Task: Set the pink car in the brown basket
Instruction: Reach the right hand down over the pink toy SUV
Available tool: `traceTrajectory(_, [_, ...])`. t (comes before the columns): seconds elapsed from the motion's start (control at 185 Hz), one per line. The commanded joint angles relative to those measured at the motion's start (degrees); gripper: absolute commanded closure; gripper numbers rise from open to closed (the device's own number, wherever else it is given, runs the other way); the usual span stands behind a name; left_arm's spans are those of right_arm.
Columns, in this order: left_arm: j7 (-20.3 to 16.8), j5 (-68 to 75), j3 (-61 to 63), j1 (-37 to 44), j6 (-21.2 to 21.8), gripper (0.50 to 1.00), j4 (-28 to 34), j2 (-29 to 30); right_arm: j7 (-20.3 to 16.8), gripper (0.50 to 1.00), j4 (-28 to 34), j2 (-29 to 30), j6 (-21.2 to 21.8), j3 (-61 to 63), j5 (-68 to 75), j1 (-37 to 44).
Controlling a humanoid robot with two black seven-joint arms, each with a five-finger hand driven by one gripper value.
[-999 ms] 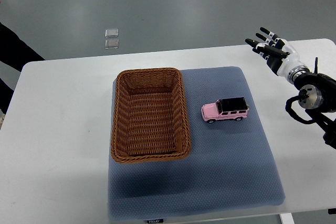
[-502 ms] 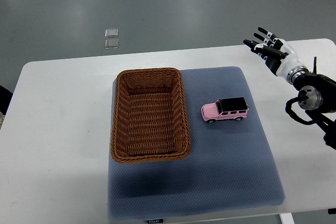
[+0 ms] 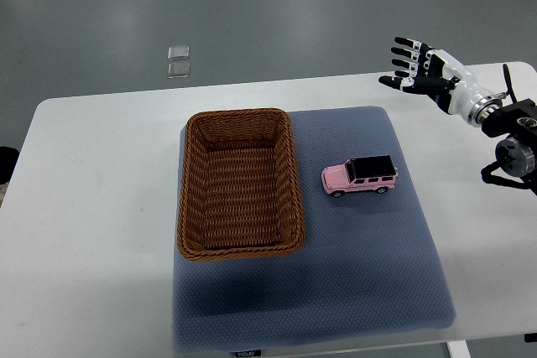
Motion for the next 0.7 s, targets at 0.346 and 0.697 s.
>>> traceTrajectory(0.346, [0.0, 0.0, 0.0, -0.1, 0.0, 0.5, 0.1, 0.0, 1.0, 0.583, 16.4, -14.1, 7.4, -5.5, -25.0, 0.6])
traceTrajectory(0.697, [0.1, 0.0, 0.0, 0.0, 0.0, 0.5, -0.1, 0.0, 0.7, 0.583, 19.8, -13.9, 7.6, -9.8, -35.6, 0.7])
